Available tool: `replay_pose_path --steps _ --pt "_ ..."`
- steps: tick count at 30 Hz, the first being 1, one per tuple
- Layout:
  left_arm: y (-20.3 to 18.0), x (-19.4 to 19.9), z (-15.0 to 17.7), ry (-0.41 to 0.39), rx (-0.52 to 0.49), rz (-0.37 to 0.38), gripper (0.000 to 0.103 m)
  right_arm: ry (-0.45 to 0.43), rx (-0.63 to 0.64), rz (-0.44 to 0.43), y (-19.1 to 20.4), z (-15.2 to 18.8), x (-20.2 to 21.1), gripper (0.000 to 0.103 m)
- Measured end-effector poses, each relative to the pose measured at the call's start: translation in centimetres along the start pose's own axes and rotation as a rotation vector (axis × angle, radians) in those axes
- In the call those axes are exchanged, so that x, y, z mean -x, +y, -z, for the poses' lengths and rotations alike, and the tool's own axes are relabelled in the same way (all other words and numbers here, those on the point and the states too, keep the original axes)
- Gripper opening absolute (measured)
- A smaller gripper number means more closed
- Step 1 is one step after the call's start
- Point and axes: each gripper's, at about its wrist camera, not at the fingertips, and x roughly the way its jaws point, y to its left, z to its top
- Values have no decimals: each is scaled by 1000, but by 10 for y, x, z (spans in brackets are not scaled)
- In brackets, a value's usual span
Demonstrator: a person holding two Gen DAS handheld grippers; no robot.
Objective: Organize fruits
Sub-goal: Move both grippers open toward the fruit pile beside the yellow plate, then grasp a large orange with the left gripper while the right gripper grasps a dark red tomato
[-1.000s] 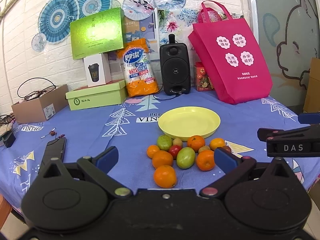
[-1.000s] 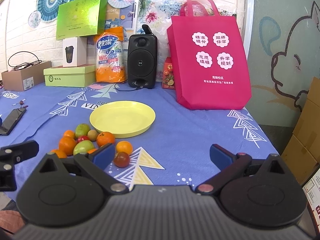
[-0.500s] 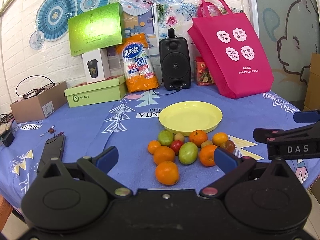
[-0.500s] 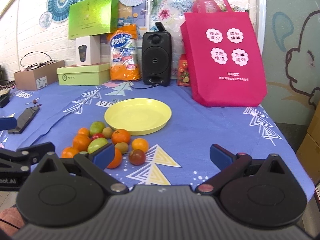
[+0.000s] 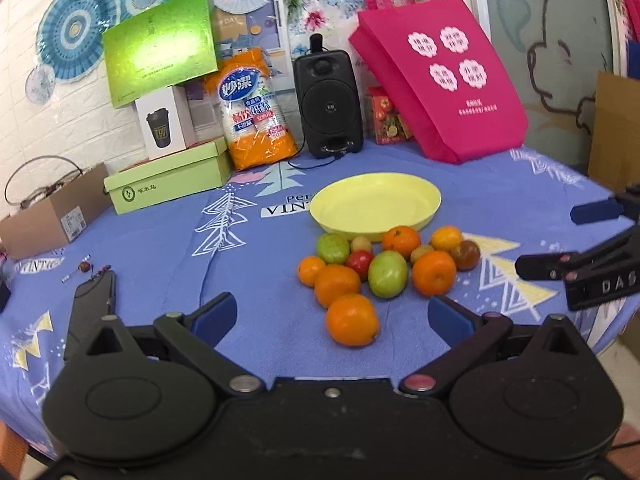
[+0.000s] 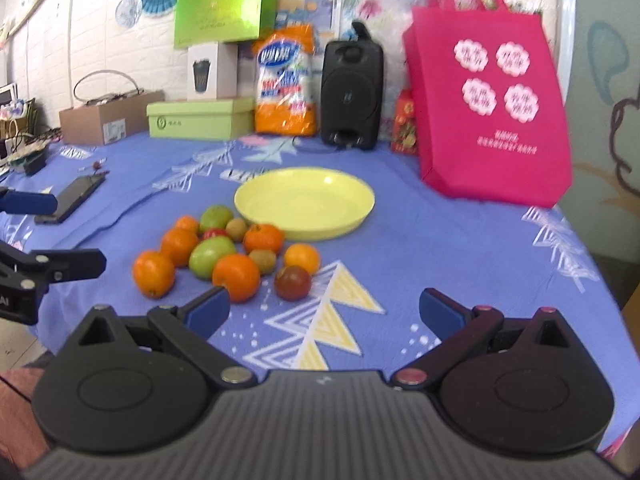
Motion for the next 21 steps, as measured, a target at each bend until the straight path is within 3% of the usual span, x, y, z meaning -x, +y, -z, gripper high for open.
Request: replay_pose_path --steps 6,11,15,18,21 --pt "-4 -30 13 27 -10 58 103 70 0 -56 1 7 -23 103" --pt "1 -57 18 36 62 75 103 46 55 -59 6 10 -33 101" --pt "7 -74 20 92 109 100 103 44 76 -59 5 10 -43 92" --pt "7 -86 21 134 95 129 103 52 65 -76 0 8 -53 81" --pt "3 -96 23 147 74 133 103 64 52 -69 -3 7 -63 78"
